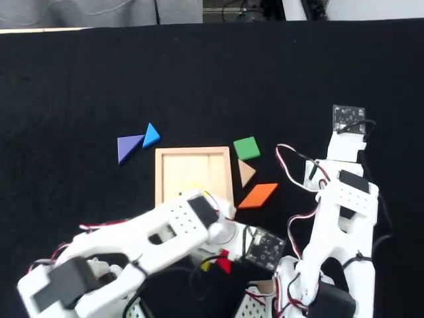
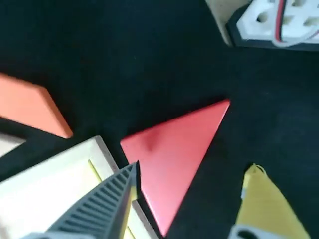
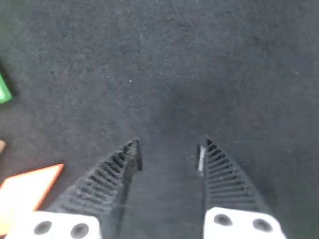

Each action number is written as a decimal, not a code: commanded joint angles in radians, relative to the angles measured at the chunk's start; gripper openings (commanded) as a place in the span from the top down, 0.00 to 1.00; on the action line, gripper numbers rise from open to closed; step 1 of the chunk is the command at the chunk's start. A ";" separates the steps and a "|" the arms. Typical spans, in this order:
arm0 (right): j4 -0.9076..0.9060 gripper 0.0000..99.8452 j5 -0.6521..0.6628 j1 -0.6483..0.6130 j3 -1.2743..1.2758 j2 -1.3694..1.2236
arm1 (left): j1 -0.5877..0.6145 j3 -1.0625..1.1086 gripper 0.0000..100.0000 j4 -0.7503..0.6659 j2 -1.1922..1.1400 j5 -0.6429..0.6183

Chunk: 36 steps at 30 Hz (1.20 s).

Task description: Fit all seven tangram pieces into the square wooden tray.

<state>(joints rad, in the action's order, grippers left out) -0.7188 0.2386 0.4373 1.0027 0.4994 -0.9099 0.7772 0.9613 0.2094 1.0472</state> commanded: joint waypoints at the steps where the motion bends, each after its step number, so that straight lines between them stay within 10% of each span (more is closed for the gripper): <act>1: -0.008 0.81 0.008 -0.012 -0.058 0.036 | -0.036 -0.127 0.67 -0.012 -0.112 0.041; 36: -0.080 0.81 -0.031 0.149 -0.143 0.036 | 0.007 -0.134 0.67 -0.068 -0.164 0.057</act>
<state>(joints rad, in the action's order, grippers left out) -0.7910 0.2110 0.5815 0.9122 0.4994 -0.9007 0.6375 0.8999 0.0345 1.1116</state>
